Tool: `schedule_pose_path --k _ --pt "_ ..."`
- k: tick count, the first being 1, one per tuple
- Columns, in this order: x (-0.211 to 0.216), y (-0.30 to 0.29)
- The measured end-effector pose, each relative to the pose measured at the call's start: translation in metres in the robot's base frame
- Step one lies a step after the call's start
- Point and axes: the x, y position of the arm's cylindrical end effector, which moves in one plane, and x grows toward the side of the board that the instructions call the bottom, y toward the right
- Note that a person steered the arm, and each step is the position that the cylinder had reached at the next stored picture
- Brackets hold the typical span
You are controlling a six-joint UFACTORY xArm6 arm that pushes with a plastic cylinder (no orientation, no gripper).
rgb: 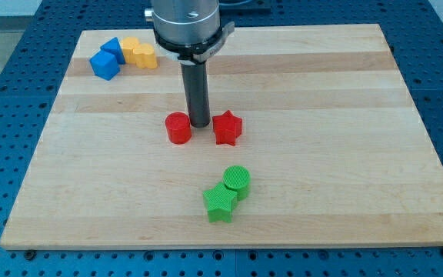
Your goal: Move the red star towards the right center
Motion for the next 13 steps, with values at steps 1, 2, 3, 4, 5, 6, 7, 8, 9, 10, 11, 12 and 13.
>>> schedule_pose_path --k 1,2,3,4,5,6,7,8,9,10,11,12,13 --pt "0.006 0.0" --pt "0.013 0.0" --pt "0.013 0.0" --pt "0.015 0.01" --pt "0.023 0.06" --pt "0.023 0.099" --pt "0.023 0.101" --pt "0.023 0.1" --pt "0.023 0.102" --pt "0.023 0.15" --pt "0.025 0.151" --pt "0.025 0.15" --pt "0.04 0.131"
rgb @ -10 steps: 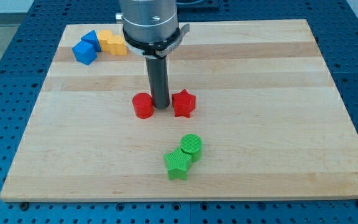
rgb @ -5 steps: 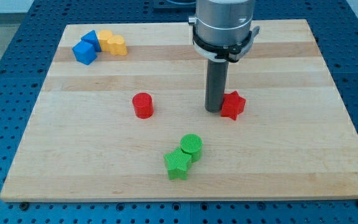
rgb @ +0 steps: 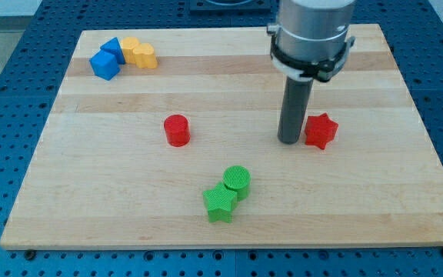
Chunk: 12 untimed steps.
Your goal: Move the red star towards the right center
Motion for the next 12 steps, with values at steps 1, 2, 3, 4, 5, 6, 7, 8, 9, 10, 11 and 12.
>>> schedule_pose_path --k 1,2,3,4,5,6,7,8,9,10,11,12 --pt "0.0 0.0" --pt "0.001 0.021" --pt "-0.012 0.056" --pt "-0.013 0.056" --pt "-0.017 0.056" --pt "-0.018 0.057" --pt "-0.028 0.07" --pt "-0.013 0.063" --pt "0.005 0.06" --pt "0.041 0.057" --pt "0.027 0.079" --pt "0.024 0.08"
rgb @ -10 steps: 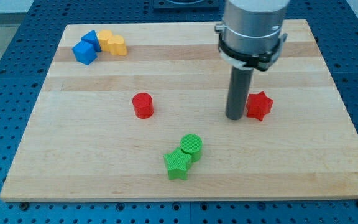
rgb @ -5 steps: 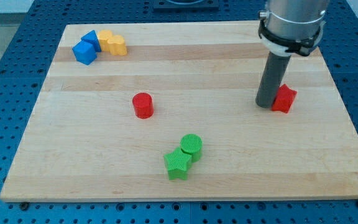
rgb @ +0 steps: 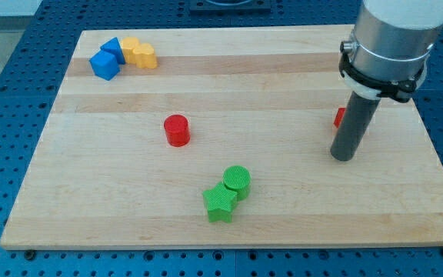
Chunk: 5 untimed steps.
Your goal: Move the red star towards the right center
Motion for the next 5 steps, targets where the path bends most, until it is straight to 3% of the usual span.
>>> schedule_pose_path --k 3,5 --pt "-0.036 0.013" --pt "-0.022 -0.016"
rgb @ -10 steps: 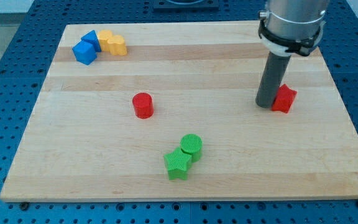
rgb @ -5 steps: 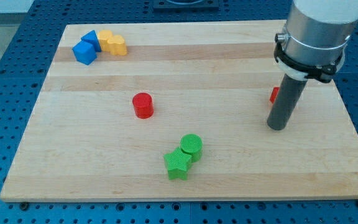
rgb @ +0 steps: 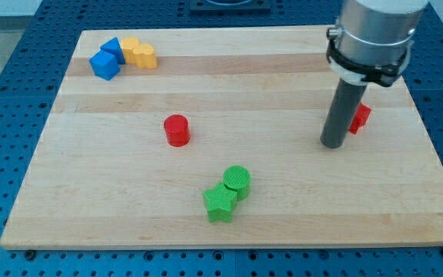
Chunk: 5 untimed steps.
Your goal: Move the red star towards the right center
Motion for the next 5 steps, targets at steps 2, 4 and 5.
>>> schedule_pose_path --k 2,4,5 --pt "-0.053 0.002" --pt "-0.053 0.015" --pt "-0.053 0.015"
